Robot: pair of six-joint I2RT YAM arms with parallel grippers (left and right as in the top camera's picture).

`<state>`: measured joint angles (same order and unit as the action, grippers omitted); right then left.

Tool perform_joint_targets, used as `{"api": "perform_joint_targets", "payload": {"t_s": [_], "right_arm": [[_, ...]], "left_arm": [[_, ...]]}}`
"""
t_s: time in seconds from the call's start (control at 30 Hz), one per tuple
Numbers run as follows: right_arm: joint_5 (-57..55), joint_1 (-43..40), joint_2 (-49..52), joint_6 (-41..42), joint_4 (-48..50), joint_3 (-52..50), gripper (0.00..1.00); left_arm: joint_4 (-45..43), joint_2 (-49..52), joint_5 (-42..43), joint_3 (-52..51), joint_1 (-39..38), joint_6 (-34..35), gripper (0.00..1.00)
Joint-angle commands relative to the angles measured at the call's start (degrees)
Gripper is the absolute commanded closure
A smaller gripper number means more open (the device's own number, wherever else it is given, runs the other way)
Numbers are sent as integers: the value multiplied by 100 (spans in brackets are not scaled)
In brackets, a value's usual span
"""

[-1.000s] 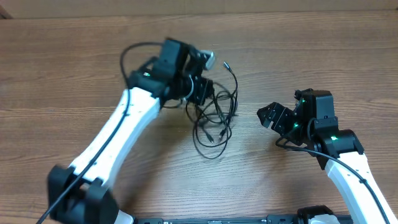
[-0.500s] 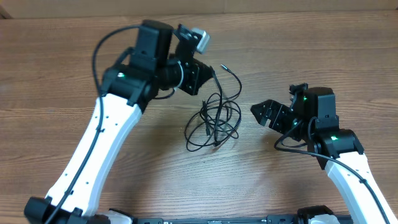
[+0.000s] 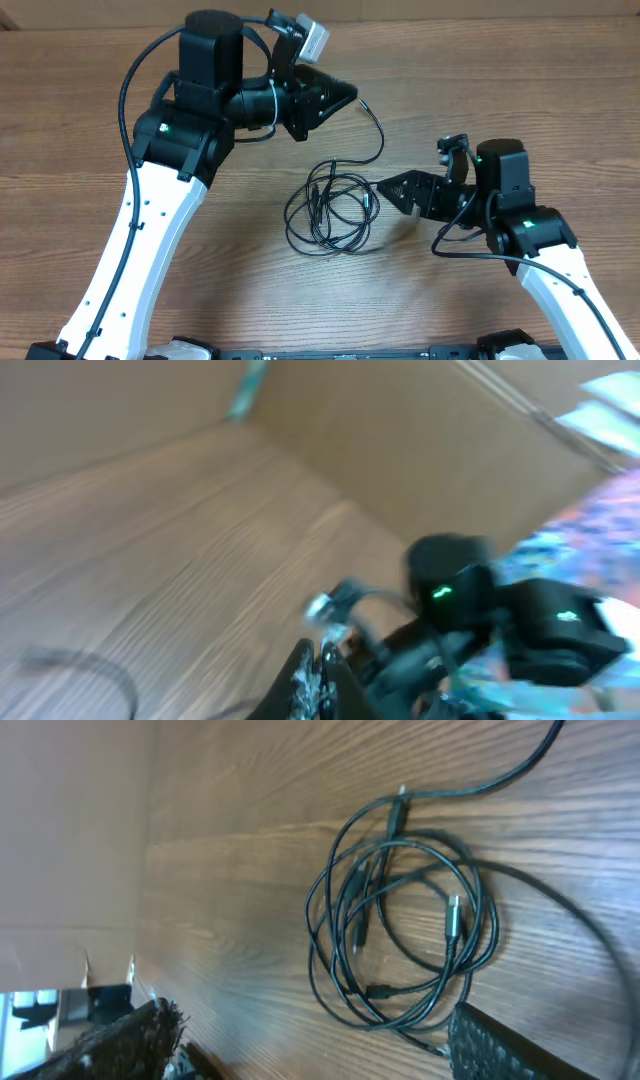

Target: Untangle cables

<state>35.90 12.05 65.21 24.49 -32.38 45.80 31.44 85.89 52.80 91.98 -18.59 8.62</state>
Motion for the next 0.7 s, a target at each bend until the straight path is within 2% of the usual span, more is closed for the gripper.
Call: {"api": "perform_joint_targets", "payload": {"t_s": [0.0,0.17,0.27,0.37,0.43,0.67], "right_arm": [[-369,142,131,-57,-114,144,17],[-1215,138,321,-52,-669,144,18],[-1867,138,339,-55,-1067,144,18],[-1843,140,339,-57,-1154,144,18],[-1740,151,341,-57,-1237,144,18],[-1676,151,496,-55,-1587,142,25]], "left_arm": [[-199,-72,693,140,114,210,96],[942,-42,-632,138,162,162,94],[1985,92,-1648,122,90,-7,84],[2544,212,-2144,50,24,-116,73],[2732,297,-2291,-9,-20,-116,65],[3051,817,-2339,-321,-140,-114,65]]}}
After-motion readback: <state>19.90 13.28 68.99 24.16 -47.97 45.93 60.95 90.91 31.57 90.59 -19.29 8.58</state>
